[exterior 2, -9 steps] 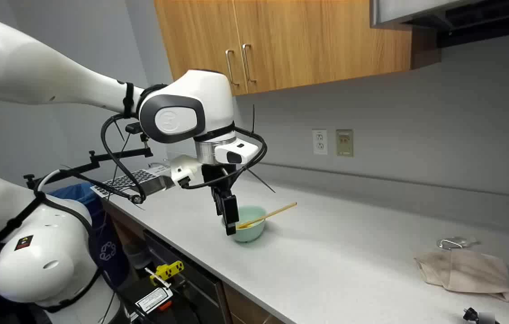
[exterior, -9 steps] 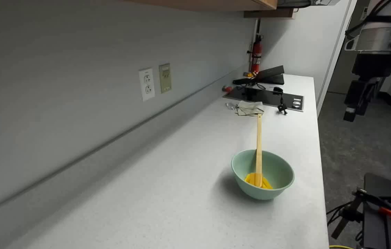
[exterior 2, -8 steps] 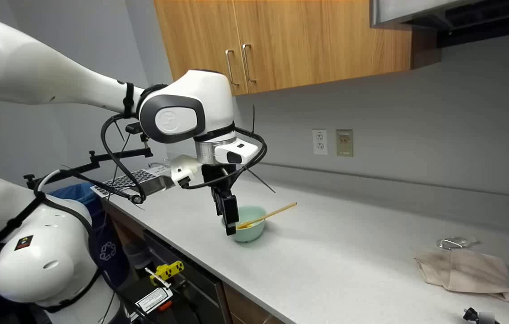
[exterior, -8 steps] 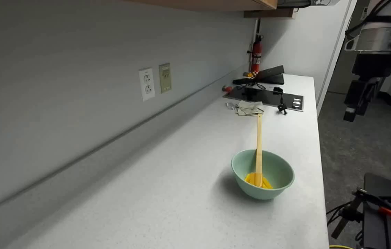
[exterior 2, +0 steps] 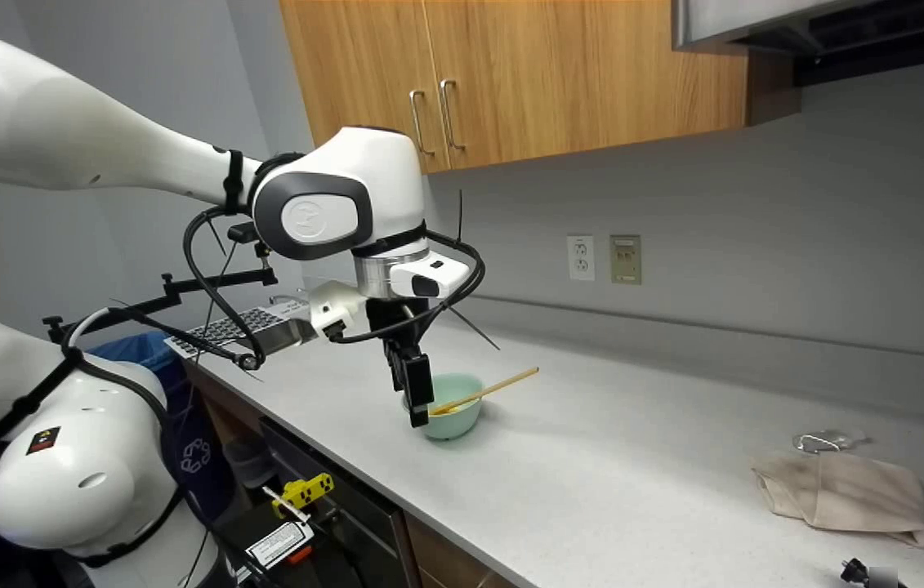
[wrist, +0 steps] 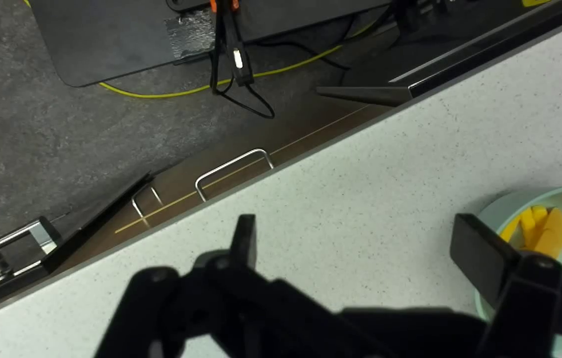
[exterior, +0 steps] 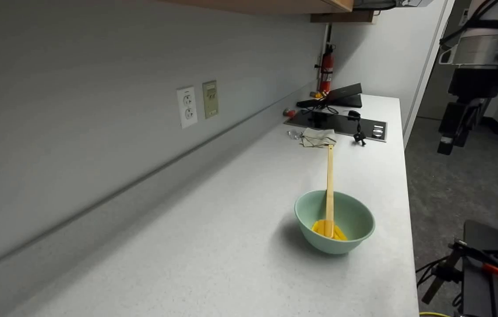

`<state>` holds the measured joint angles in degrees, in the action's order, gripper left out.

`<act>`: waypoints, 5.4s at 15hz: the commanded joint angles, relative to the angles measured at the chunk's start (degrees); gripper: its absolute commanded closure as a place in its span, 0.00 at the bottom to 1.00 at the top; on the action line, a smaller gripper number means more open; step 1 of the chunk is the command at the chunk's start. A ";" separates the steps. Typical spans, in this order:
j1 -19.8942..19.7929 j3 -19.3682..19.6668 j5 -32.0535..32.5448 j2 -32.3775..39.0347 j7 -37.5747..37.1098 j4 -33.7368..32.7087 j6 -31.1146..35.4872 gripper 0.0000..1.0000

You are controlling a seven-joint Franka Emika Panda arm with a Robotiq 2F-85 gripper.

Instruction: Mix the contents of the bowl with the spatula

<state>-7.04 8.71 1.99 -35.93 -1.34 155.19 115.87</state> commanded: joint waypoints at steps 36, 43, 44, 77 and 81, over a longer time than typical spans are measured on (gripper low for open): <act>2.52 -5.63 -9.85 1.01 -7.27 -0.11 7.70 0.00; 1.81 -5.77 -8.46 0.58 -6.15 0.43 6.93 0.00; 1.81 -5.78 -8.45 0.58 -6.15 0.43 6.93 0.00; 0.54 -12.69 -4.77 26.87 -42.59 -16.71 24.38 0.00; 1.67 -11.71 -5.62 26.22 -41.29 -15.60 23.83 0.00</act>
<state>-6.27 -3.92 -3.85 -9.69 -42.52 139.64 139.82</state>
